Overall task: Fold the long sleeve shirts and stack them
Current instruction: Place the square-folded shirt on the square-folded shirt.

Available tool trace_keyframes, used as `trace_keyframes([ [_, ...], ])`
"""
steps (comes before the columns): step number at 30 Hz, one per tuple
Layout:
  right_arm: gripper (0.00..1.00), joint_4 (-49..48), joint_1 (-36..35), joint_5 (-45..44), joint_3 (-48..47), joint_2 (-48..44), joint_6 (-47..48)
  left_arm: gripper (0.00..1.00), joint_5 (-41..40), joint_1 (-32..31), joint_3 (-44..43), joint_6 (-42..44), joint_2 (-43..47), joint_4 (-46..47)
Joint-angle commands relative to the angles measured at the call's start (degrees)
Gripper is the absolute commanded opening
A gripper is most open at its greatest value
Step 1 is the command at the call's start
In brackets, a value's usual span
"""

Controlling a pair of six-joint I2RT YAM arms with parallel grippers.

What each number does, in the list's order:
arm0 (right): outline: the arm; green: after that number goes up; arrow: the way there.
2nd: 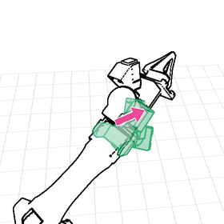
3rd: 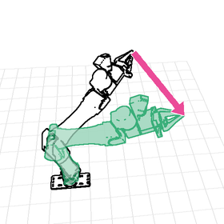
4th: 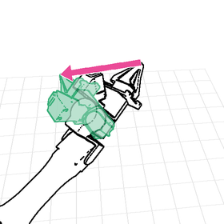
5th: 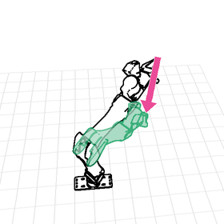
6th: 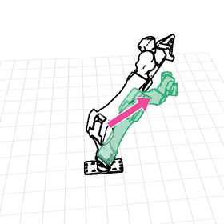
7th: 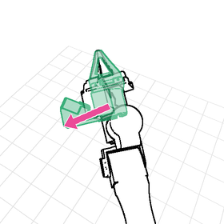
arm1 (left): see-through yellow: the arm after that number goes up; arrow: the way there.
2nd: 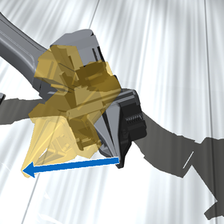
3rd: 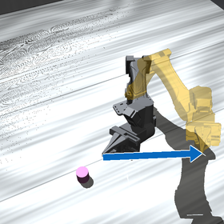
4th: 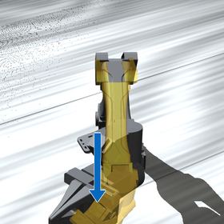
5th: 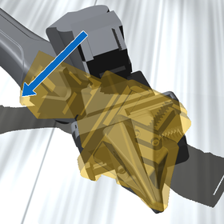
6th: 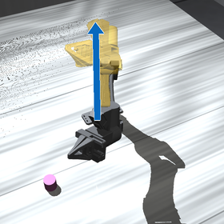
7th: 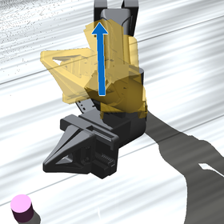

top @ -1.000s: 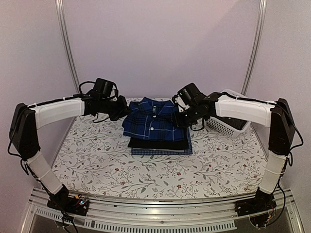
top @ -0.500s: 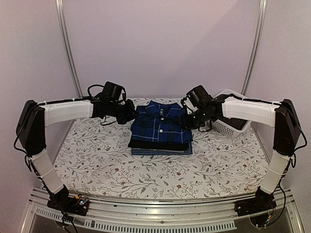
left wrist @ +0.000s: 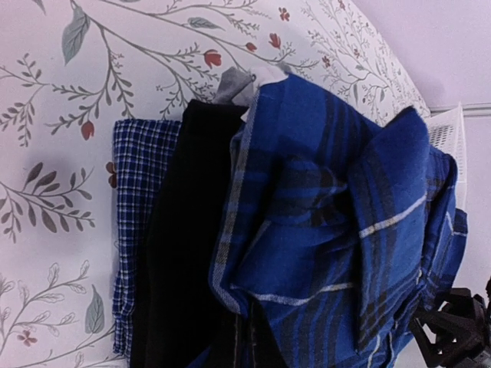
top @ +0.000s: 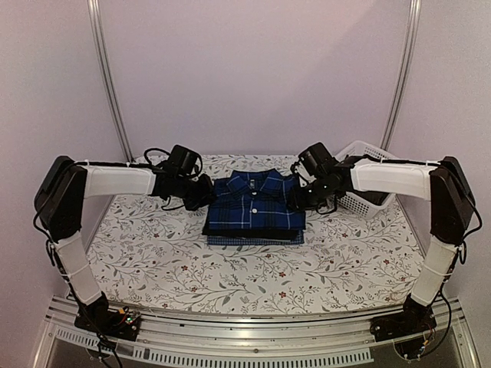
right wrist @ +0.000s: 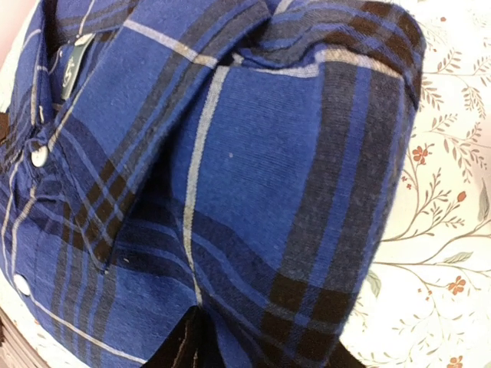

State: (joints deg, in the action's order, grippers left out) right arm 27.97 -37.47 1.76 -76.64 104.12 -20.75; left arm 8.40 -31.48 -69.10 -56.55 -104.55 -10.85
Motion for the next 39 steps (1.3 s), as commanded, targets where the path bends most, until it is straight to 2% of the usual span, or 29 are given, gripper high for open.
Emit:
trace_keyframes([
  [1,0.44,0.1,1.25,-2.9,1.28,-0.7,-0.77,0.0,-1.05,0.8,2.27,1.35,-0.49,1.19],
  [7,0.48,2.33,1.34,-5.32,0.55,-5.18,-1.26,0.0,-0.97,2.56,1.54,2.51,1.27,0.57],
  [17,0.45,4.53,1.1,-7.42,-1.71,-8.79,-3.08,0.0,0.59,3.36,-1.12,4.32,-0.48,-0.21],
  [22,0.4,-0.06,1.0,-6.36,-1.73,-7.37,-2.89,0.0,1.4,3.54,-1.71,4.3,-1.82,0.35],
  [29,0.35,-1.36,1.11,-5.41,-3.27,0.93,-3.37,0.0,1.58,3.54,-1.05,4.59,-2.52,0.94],
  [34,0.36,-3.73,1.09,-4.93,1.7,0.65,-5.11,0.0,1.53,3.71,-0.64,5.47,-2.45,0.66],
  [39,0.39,-3.6,1.09,-5.47,2.54,-2.11,-5.46,0.0,1.38,3.7,-0.51,6.33,-1.88,0.28],
])
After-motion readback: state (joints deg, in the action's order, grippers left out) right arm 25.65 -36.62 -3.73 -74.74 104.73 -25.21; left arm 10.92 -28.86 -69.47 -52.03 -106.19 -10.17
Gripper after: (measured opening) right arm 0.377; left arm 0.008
